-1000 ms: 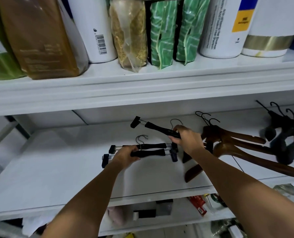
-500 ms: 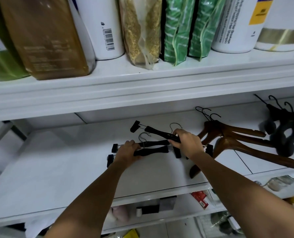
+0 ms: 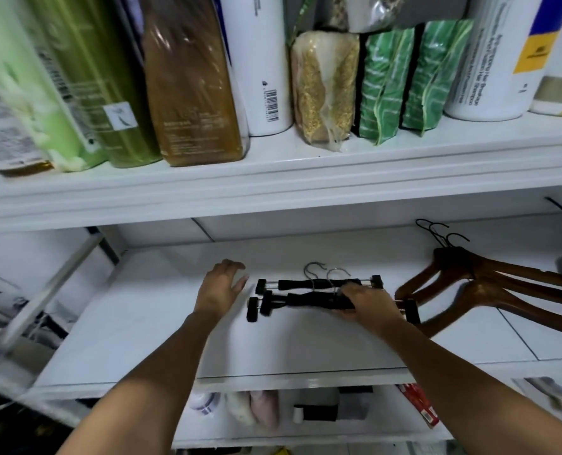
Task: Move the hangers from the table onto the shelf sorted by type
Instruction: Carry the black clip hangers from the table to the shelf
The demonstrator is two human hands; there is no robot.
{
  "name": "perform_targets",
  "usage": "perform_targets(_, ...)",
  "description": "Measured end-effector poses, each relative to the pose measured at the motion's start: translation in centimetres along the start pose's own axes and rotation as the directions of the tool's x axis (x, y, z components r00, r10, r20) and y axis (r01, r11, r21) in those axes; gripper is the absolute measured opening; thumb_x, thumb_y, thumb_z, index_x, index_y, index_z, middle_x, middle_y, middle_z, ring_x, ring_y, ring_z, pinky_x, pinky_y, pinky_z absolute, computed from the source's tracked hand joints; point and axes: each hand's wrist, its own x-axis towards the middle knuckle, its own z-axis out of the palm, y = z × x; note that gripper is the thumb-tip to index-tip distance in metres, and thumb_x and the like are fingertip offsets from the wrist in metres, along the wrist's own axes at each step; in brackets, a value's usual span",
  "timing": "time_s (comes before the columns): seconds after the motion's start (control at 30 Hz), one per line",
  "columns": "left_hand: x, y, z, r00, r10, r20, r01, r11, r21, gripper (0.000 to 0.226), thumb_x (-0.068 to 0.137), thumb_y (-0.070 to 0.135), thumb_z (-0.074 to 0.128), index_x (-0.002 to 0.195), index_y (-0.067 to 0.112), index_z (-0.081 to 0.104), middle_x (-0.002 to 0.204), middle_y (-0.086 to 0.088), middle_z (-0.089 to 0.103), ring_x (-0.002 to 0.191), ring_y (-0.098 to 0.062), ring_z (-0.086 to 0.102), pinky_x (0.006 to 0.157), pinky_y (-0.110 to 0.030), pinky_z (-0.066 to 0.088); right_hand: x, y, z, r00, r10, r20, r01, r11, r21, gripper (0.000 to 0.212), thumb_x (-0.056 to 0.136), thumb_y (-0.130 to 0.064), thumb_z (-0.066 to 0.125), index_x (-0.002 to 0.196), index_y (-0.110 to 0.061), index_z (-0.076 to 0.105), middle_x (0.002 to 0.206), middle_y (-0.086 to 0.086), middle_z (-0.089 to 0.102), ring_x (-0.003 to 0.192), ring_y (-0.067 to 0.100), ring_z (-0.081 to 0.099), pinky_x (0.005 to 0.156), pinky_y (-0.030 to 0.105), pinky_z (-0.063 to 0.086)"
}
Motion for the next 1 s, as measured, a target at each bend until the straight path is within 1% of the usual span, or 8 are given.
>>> perform_targets(0.07, 0.5, 1.1, 0.0, 0.999, 0.036, 0.029, -0.036, 0.999, -0.011, 0.034, 0.096, 0.028, 0.051, 0.126, 0.013, 0.056, 0.13, -0.008, 0.055, 0.118, -0.025, 0.051, 0.098, -0.03, 0.037, 0.3, -1.0, 0.9, 0.998, -0.046, 0.052, 0.048, 0.998, -0.035, 0.049, 0.092, -0.052, 0.05, 0.13, -0.021, 0.048, 0.129, -0.002, 0.056, 0.11, 0.017, 0.059, 0.087, 0.029, 0.046)
perform_targets(0.13, 0.7, 2.5, 0.6, 0.994, 0.073, 0.081, -0.071, 0.997, -0.03, 0.037, 0.096, 0.03, 0.051, 0.129, 0.015, 0.053, 0.133, -0.006, 0.053, 0.12, -0.025, 0.05, 0.101, -0.031, 0.036, 0.5, -1.8, 1.6, 0.996, -0.063, 0.068, 0.067, 0.996, -0.057, 0.05, 0.092, -0.051, 0.05, 0.131, -0.019, 0.047, 0.131, 0.0, 0.054, 0.114, 0.018, 0.055, 0.089, 0.031, 0.046)
perform_targets(0.23, 0.6, 4.5, 2.3, 0.978, 0.106, 0.18, -0.096, 0.994, -0.06, 0.043, 0.095, 0.037, 0.052, 0.134, 0.02, 0.048, 0.138, -0.002, 0.049, 0.124, -0.021, 0.045, 0.104, -0.028, 0.032, 0.5, -2.1, 2.4, 0.996, -0.078, 0.045, 0.08, 0.996, -0.048, 0.048, 0.092, -0.048, 0.052, 0.13, -0.018, 0.049, 0.127, 0.001, 0.055, 0.115, 0.018, 0.052, 0.094, 0.031, 0.045)
perform_targets(0.33, 0.1, 5.7, 4.3, 0.95, 0.128, 0.284, -0.115, 0.991, -0.064, 0.05, 0.093, 0.042, 0.053, 0.137, 0.021, 0.043, 0.141, 0.001, 0.045, 0.128, -0.02, 0.041, 0.108, -0.028, 0.029, 0.4, -2.0, 2.7, 0.994, -0.107, 0.021, 0.107, 0.993, -0.046, 0.047, 0.092, -0.045, 0.054, 0.131, -0.018, 0.051, 0.128, 0.001, 0.051, 0.118, 0.018, 0.048, 0.099, 0.031, 0.04)
perform_targets(0.53, -0.1, 6.2, 6.0, 0.917, 0.109, 0.385, -0.09, 0.994, -0.066, 0.067, 0.09, 0.049, 0.055, 0.145, 0.019, 0.033, 0.15, 0.0, 0.035, 0.138, -0.019, 0.03, 0.116, -0.03, 0.021, 0.1, -1.9, 3.5, 0.987, -0.158, 0.007, 0.158, 0.987, -0.028, 0.042, 0.094, -0.038, 0.053, 0.133, -0.022, 0.05, 0.129, -0.001, 0.049, 0.12, 0.017, 0.044, 0.098, 0.03, 0.037)
perform_targets(0.63, 0.1, 6.1, 6.2, 0.901, 0.121, 0.416, -0.119, 0.992, -0.03, 0.069, 0.09, 0.05, 0.053, 0.148, 0.019, 0.029, 0.154, -0.001, 0.03, 0.142, -0.019, 0.025, 0.118, -0.032, 0.017, 0.3, -1.9, 3.8, 0.989, -0.145, 0.029, 0.146, 0.989, -0.023, 0.044, 0.095, -0.042, 0.049, 0.135, -0.023, 0.048, 0.132, -0.002, 0.047, 0.124, 0.016, 0.042, 0.101, 0.03, 0.037)
perform_targets(0.8, 0.2, 5.9, 6.6, 0.868, 0.156, 0.471, -0.214, 0.974, 0.071, 0.071, 0.091, 0.052, 0.05, 0.15, 0.022, 0.024, 0.158, -0.001, 0.018, 0.146, -0.016, 0.015, 0.12, -0.034, 0.009, 0.6, -1.9, 4.3, 0.992, -0.108, 0.069, 0.109, 0.994, 0.001, 0.047, 0.095, -0.044, 0.05, 0.136, -0.022, 0.047, 0.135, 0.0, 0.044, 0.127, 0.017, 0.038, 0.101, 0.031, 0.039)
perform_targets(1.0, 0.2, 5.6, 6.9, 0.82, 0.132, 0.556, -0.277, 0.943, 0.185, 0.078, 0.091, 0.058, 0.044, 0.152, 0.024, 0.01, 0.161, -0.004, -0.002, 0.148, -0.026, -0.001, 0.121, -0.04, 0.001, 0.7, -2.2, 5.1, 0.997, -0.055, 0.053, 0.051, 0.997, 0.065, 0.047, 0.093, -0.042, 0.053, 0.135, -0.02, 0.049, 0.136, 0.001, 0.042, 0.13, 0.018, 0.034, 0.103, 0.03, 0.038)
